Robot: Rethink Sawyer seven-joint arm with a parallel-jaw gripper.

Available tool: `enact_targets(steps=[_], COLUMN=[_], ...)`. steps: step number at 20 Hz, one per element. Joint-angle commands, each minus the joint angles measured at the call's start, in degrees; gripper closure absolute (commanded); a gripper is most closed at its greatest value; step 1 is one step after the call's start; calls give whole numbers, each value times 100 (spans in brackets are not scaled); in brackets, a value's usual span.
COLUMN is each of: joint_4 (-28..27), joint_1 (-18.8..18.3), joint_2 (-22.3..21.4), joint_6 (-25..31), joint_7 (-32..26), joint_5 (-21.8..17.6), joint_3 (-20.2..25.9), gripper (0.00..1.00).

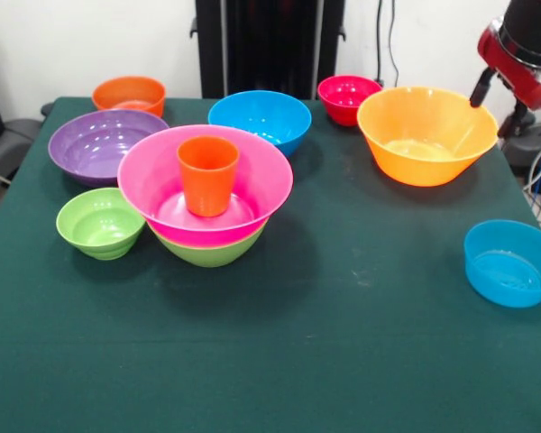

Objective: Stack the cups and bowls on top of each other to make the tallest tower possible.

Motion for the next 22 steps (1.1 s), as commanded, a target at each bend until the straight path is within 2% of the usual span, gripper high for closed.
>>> enact_targets(steps=[1,13,22], joint_4=[-376,-601,-786], joint_1=[-80,1,25], joint_2=[514,880,1030], joint_6=[-418,-560,-123], joint_7=[622,705,530], joint_5=[9,-54,-314], joint_3=[839,777,562], gripper=[0,0,0])
